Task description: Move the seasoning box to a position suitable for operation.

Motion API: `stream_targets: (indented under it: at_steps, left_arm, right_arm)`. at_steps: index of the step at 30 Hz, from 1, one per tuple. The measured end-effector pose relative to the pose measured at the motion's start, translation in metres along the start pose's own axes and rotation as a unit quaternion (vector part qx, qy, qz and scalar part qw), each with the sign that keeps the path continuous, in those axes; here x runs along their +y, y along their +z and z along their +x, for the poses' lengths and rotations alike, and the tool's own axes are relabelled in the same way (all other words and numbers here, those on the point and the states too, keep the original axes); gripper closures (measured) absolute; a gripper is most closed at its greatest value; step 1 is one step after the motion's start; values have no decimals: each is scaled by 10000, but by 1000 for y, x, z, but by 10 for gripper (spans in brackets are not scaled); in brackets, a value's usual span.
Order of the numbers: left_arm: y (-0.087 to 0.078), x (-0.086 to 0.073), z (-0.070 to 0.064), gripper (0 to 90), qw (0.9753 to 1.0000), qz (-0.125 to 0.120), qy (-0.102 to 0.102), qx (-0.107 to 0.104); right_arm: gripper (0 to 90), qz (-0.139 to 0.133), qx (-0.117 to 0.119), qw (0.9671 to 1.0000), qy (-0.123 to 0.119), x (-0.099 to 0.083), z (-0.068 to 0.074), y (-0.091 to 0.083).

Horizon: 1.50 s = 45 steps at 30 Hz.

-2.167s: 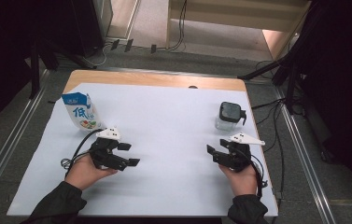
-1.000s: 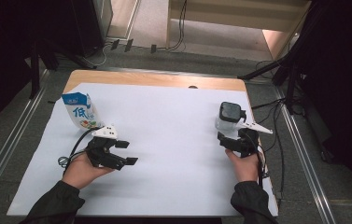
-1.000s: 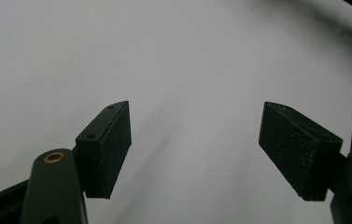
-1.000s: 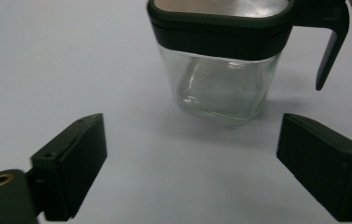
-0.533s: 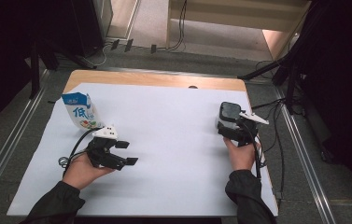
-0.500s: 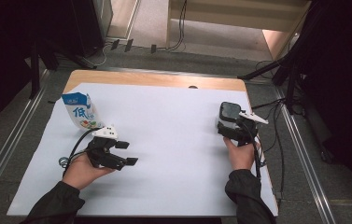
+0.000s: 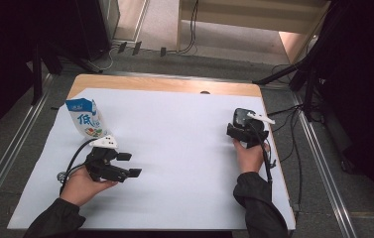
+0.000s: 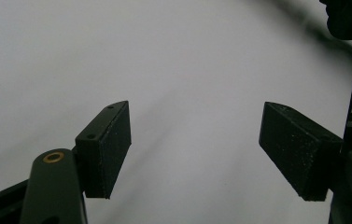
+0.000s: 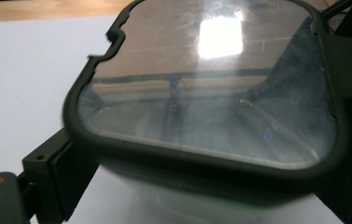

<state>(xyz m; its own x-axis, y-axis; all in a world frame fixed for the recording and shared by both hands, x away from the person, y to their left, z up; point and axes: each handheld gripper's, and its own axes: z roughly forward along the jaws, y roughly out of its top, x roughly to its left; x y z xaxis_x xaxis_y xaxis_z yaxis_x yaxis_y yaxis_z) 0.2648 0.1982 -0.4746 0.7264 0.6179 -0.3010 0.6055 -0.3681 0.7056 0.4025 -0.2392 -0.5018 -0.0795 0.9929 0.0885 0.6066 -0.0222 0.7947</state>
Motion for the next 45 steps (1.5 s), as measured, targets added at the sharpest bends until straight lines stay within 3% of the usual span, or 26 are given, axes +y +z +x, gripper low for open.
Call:
stream_targets:
  at_steps: [3,8,22,27,32,45]
  left_arm:
    - [-1,-3,-1,261,10000,17,-16,61]
    - [-4,-7,-1,261,9999,24,-44,115]
    - [-5,-7,2,262,9999,-1,-59,156]
    - [-2,-6,3,262,9999,38,-16,164]
    - [-1,-4,4,262,9999,51,-9,159]
    - [1,1,7,302,9995,41,72,314]
  right_arm:
    - [71,-31,12,9998,173,2,-2,7]
    - [87,-73,-49,9998,166,5,-3,15]
    - [161,-249,-157,9993,-218,2,-1,10]
    - [163,-217,7,9997,-84,3,-3,6]
    - [163,-242,88,9993,-262,4,0,1]
    - [163,-337,713,9953,-565,1,32,-37]
